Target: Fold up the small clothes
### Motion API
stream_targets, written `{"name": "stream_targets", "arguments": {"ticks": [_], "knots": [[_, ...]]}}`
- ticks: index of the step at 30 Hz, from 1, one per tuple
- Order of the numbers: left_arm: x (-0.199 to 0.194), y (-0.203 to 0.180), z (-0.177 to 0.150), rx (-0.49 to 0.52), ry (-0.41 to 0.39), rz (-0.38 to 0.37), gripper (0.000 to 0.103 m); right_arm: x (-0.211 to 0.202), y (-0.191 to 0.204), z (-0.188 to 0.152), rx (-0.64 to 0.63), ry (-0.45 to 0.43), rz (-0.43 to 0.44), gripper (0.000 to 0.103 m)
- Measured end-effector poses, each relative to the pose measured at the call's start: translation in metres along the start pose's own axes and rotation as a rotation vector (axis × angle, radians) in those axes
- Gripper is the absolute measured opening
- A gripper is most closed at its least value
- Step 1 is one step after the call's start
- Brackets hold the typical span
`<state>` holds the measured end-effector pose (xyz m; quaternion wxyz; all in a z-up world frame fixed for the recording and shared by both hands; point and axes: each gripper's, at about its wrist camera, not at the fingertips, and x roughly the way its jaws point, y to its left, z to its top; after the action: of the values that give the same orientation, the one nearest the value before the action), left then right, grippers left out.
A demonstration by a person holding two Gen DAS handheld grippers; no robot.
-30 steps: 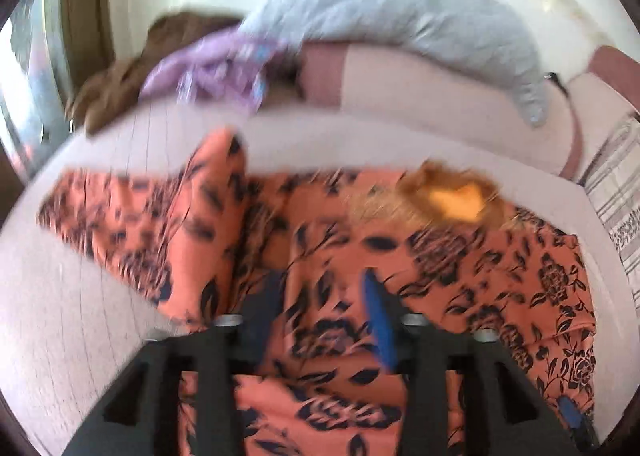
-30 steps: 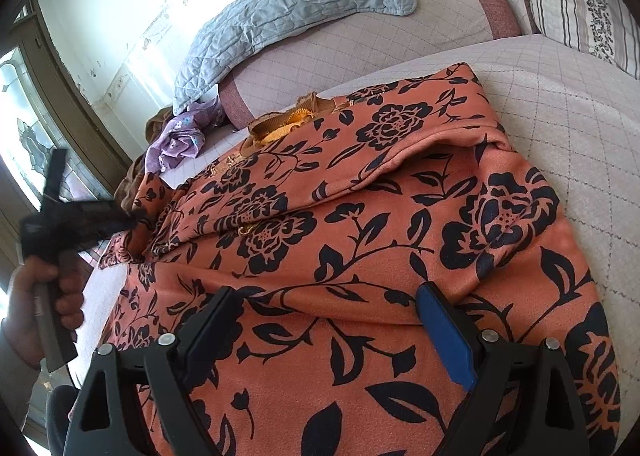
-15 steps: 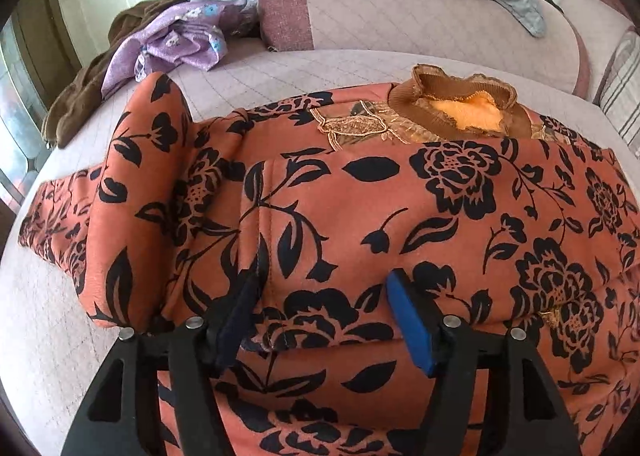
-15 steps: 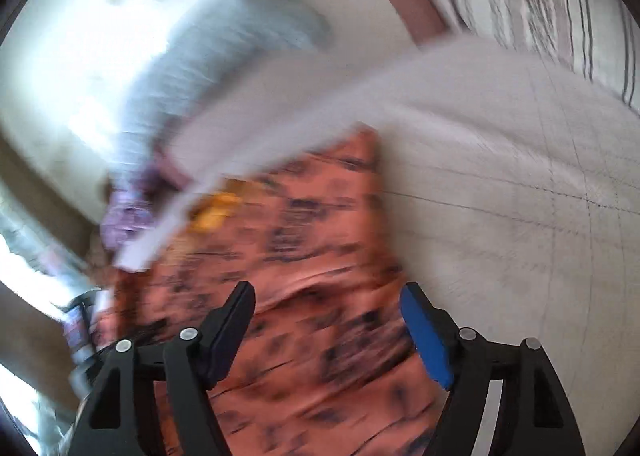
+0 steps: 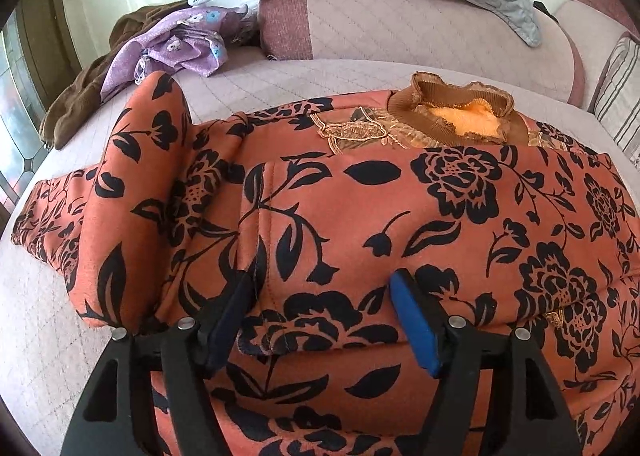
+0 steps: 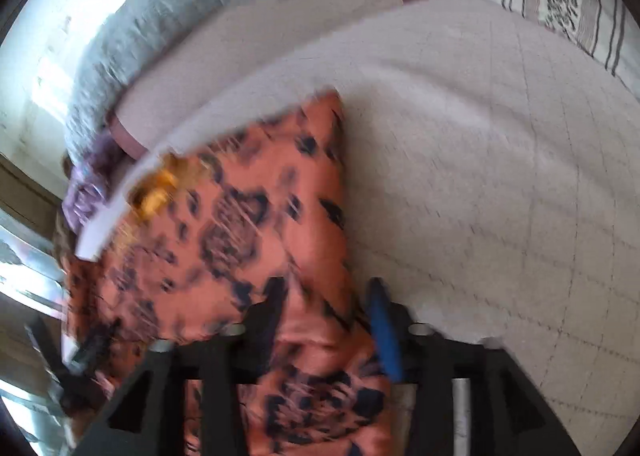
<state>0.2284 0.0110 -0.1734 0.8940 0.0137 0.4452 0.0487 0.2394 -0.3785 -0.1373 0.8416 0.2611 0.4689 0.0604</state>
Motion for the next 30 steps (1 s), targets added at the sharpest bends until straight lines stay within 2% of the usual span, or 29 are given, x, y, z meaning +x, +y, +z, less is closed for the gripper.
{"name": "stream_targets", "arguments": {"ticks": [2,5,6,7,8,9,11,12,13,14,15,16,19,21,22,23,24,26,27,30], "knots": [[0.000,0.000,0.000,-0.004,0.000,-0.006,0.073,-0.005,0.003,0.017,0.023,-0.070,0.014,0.068],[0.000,0.000,0.000,-0.010,-0.003,-0.013,0.074,0.012,0.002,0.043,0.041,-0.070,0.021,0.068],[0.000,0.000,0.000,-0.011,-0.004,-0.015,0.074,0.026,0.003,0.049,0.029,-0.036,0.001,0.057],[0.000,0.000,0.000,-0.012,-0.005,-0.017,0.074,0.045,0.000,0.055,0.028,0.021,-0.034,0.033],[0.000,0.000,0.000,-0.014,-0.005,-0.020,0.074,0.061,-0.004,0.057,0.030,0.071,-0.081,0.032],[0.000,0.001,0.000,-0.015,-0.006,-0.021,0.074,0.062,-0.004,0.059,0.019,0.055,-0.084,0.031],[0.000,0.001,0.000,-0.017,-0.009,-0.022,0.076,0.049,0.012,0.060,-0.028,0.003,-0.167,0.038],[0.001,0.002,0.001,-0.017,-0.009,-0.021,0.076,0.038,0.024,0.057,-0.063,-0.051,-0.231,0.039],[0.001,0.002,0.001,-0.018,-0.009,-0.022,0.076,0.027,0.033,0.052,-0.078,-0.092,-0.236,0.044],[0.001,0.002,0.001,-0.019,-0.010,-0.022,0.077,0.015,0.041,0.044,-0.078,-0.122,-0.191,0.056],[0.001,0.002,0.002,-0.020,-0.009,-0.018,0.078,0.005,0.051,0.032,-0.084,-0.141,-0.142,0.079],[0.002,0.002,0.002,-0.024,-0.005,-0.005,0.084,-0.003,0.062,0.018,-0.110,-0.156,-0.108,0.082],[-0.001,0.010,0.008,-0.056,0.022,-0.042,0.084,-0.016,0.096,-0.038,-0.188,-0.174,-0.006,0.081],[-0.014,0.016,0.012,-0.058,0.049,-0.115,0.084,-0.019,0.111,-0.077,-0.237,-0.195,0.003,0.081],[-0.027,0.023,0.014,-0.079,0.042,-0.166,0.084,-0.014,0.117,-0.090,-0.255,-0.190,-0.001,0.081],[-0.045,0.036,0.015,-0.119,0.003,-0.229,0.084,-0.007,0.120,-0.104,-0.279,-0.165,0.002,0.081],[-0.066,0.053,0.015,-0.162,-0.055,-0.283,0.084,0.003,0.120,-0.118,-0.308,-0.137,-0.003,0.081],[-0.096,0.096,0.018,-0.239,-0.140,-0.321,0.084,0.022,0.114,-0.133,-0.340,-0.101,-0.034,0.083],[-0.103,0.116,0.018,-0.282,-0.163,-0.318,0.084,0.022,0.116,-0.131,-0.336,-0.119,-0.019,0.086],[-0.098,0.221,0.014,-0.564,-0.206,-0.263,0.085,0.030,0.113,-0.123,-0.321,-0.095,0.012,0.090]]}}
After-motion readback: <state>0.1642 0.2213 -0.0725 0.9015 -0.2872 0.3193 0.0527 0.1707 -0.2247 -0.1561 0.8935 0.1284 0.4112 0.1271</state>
